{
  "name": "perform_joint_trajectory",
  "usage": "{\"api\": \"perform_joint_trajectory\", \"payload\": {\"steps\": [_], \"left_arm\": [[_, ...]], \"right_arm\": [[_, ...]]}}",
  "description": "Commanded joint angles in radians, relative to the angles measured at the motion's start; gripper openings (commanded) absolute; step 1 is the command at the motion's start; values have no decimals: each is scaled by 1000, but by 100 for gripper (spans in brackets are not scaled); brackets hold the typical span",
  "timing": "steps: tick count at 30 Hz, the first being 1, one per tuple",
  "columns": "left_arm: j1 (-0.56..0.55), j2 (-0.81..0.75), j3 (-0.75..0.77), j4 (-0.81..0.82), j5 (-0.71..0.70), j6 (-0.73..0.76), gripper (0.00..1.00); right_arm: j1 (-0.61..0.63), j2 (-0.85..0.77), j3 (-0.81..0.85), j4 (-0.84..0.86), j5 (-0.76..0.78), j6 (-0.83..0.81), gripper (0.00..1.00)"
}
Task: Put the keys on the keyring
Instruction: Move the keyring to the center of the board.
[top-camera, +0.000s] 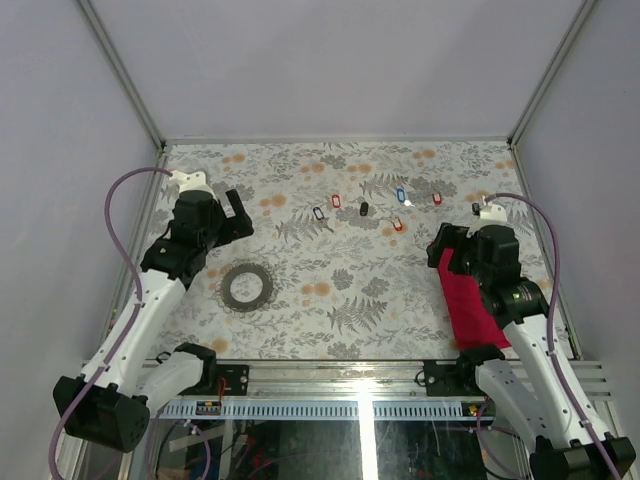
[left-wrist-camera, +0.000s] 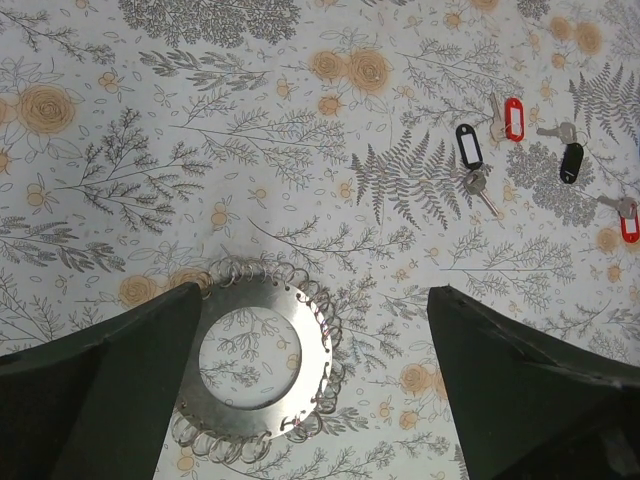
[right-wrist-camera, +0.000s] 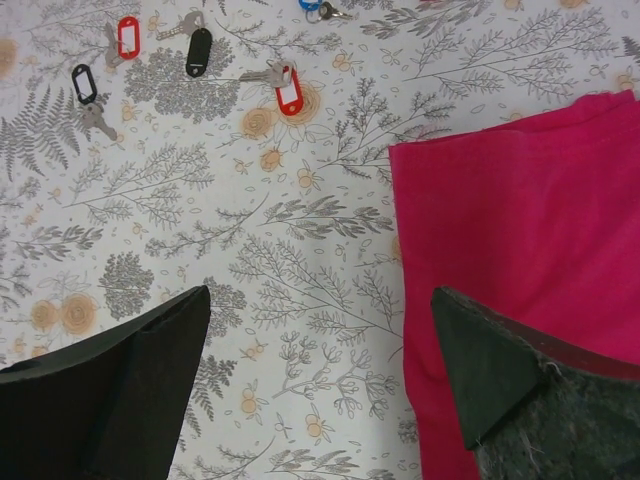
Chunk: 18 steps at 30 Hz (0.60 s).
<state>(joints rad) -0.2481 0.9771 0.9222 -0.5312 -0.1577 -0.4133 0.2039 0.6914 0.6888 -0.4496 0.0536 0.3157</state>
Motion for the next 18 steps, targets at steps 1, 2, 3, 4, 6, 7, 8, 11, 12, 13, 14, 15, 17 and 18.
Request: {"api": "perform_joint_trajectory", "payload": {"steps": [1,2,3,4,6,7,8,11,12,13,14,15,17,18], "left_arm": [[-2,34,53,39,-24,-22,99],[0,43,59,38,-21,-22,100],[2,51,65,37,-19,-23,100],[3,55,69,37,-17,-25,100],[4,63,77,37,-7,-21,100],[4,65,79,39,-6,-19,100],[4,66,78,40,-5,-16,100],[5,68,70,44,12,-8,100],[4,72,67,43,23,-7,100],[5,79,65,38,37,-11,100],[4,88,61,34,57,-18,100],[5,99,56,31,77,-21,100],[4,123,47,20,105,-35,100],[5,136,42,15,114,-44,100]], "right_arm": [[-33,28,61,81,-91,45,99],[-38,34,66,85,-95,52,99],[-41,41,70,86,-94,59,99],[-45,49,74,86,-94,66,99],[-49,67,80,87,-93,78,99],[-51,76,82,87,-93,82,99],[-53,89,84,85,-94,87,99],[-55,121,91,77,-79,105,99],[-56,129,92,76,-77,109,99],[-56,139,94,73,-78,110,99],[-57,146,95,72,-80,109,99],[-57,153,96,69,-85,108,99],[-58,162,97,68,-99,105,99],[-58,163,93,70,-109,103,99]]}}
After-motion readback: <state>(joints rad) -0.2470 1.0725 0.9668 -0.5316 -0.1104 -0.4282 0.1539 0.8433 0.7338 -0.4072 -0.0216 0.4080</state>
